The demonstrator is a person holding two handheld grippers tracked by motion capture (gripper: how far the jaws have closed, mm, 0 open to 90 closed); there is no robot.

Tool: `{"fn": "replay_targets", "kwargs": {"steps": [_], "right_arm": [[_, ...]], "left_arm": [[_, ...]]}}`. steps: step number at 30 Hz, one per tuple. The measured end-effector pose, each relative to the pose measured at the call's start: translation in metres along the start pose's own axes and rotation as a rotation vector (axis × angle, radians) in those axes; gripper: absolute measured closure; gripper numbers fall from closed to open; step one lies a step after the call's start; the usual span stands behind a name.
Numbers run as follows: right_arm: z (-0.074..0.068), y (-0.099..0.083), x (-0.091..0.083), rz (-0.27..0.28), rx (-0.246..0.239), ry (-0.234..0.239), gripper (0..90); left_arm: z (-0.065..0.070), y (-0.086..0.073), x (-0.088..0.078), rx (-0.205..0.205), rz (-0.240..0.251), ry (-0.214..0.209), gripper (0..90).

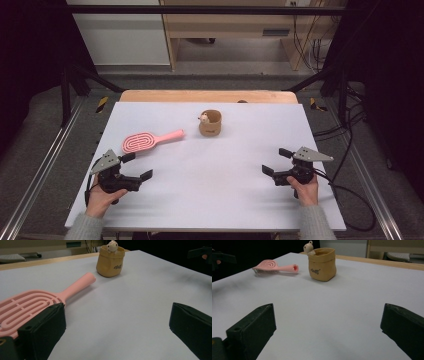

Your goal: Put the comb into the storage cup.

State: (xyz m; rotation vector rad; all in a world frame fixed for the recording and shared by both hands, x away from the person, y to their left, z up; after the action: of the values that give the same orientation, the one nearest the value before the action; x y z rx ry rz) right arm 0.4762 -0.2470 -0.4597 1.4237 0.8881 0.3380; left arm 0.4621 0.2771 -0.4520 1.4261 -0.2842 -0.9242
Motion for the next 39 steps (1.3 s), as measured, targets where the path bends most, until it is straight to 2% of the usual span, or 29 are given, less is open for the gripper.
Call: {"fn": "replay_targets", "kwargs": {"steps": [22, 31, 39], "right_arm": [[0.001, 0.0, 0.0, -0.01, -0.004, -0.005, 0.3], [0.0, -0.001, 0.001, -0.017, -0.004, -0.003, 0.3], [0.0, -0.001, 0.001, -0.02, -0.006, -0.004, 0.3]], "left_arm": [[-0.001, 0.019, 0.004, 0.016, -0.027, 0.035, 1.0], [-0.007, 0.03, 0.005, 0.009, -0.027, 0.057, 2.5], [-0.013, 0.04, 0.015, 0.006, -0.041, 0.084, 5.7]]}}
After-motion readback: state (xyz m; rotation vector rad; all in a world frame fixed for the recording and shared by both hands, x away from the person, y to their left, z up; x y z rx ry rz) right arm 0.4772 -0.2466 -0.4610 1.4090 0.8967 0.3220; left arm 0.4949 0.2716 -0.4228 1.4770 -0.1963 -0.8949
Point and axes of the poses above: each handheld gripper's, and its own axes: x roughly forward along the jaws, y roughly out of its top, z roughly to its right, the point moved 2 cm from there along x, roughly forward along the jaws, and after that the axes turned 4 degrees about -x, right-handed, at the moved point
